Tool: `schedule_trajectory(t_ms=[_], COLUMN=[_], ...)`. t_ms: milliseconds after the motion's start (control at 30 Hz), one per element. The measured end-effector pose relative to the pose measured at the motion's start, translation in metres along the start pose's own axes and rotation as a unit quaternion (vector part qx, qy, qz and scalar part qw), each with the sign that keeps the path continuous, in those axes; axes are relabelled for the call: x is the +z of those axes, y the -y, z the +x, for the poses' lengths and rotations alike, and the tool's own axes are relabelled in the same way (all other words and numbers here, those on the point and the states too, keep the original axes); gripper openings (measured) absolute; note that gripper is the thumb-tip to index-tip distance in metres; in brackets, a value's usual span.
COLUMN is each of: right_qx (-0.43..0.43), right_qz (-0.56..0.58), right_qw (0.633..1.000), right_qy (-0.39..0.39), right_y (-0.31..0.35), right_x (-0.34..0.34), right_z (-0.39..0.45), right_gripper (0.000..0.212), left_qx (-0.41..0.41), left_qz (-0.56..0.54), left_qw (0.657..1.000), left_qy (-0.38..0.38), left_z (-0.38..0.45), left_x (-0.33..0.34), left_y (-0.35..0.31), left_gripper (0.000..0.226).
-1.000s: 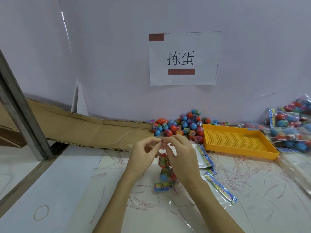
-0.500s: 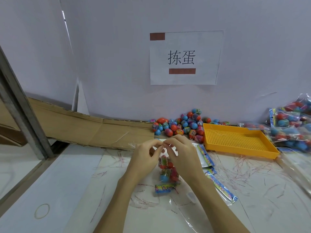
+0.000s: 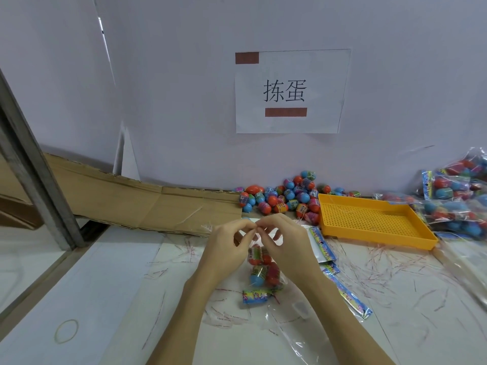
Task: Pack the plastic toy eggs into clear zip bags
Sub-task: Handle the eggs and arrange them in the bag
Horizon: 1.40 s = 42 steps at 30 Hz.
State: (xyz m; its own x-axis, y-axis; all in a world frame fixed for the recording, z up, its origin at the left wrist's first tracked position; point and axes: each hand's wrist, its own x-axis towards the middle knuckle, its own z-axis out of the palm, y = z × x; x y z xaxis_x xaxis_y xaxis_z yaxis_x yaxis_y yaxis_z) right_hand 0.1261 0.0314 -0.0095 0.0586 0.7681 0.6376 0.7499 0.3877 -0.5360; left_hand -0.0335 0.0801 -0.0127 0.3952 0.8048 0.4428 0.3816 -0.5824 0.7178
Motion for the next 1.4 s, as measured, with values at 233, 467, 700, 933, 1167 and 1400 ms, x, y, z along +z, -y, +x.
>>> schedule_trajectory(t_ms=[233,467,700,933,1167,1400], right_qx=[-0.002,0.009,0.000,-0.002,0.058,-0.007], right_qz=[-0.021,0.010,-0.035,-0.075,-0.031,-0.011], right_qw=[1.000,1.000,0.999,0.996,0.994,1.000], right_qy=[-0.018,-0.022,-0.037,-0.039,-0.084,0.003], right_y=[-0.001,0.001,0.003,0.006,-0.007,-0.001], right_x=[0.001,0.001,0.002,0.006,-0.004,0.002], right_z=[0.000,0.000,-0.001,-0.001,0.001,-0.001], right_gripper=[0.010,0.009,0.006,0.003,0.009,0.007], left_qx=[0.009,-0.040,-0.043,-0.045,-0.078,-0.060], left_qz=[0.009,-0.027,-0.038,-0.039,-0.033,-0.042], left_qw=[1.000,0.999,0.998,0.998,0.996,0.997], left_qy=[0.008,-0.009,0.007,0.013,-0.007,-0.020], left_z=[0.000,0.002,0.002,0.001,0.001,0.001], left_x=[0.000,0.000,0.000,0.001,-0.003,-0.004], left_y=[0.002,0.002,0.001,0.001,0.002,0.002], left_gripper=[0.015,0.012,0.013,0.014,0.006,0.013])
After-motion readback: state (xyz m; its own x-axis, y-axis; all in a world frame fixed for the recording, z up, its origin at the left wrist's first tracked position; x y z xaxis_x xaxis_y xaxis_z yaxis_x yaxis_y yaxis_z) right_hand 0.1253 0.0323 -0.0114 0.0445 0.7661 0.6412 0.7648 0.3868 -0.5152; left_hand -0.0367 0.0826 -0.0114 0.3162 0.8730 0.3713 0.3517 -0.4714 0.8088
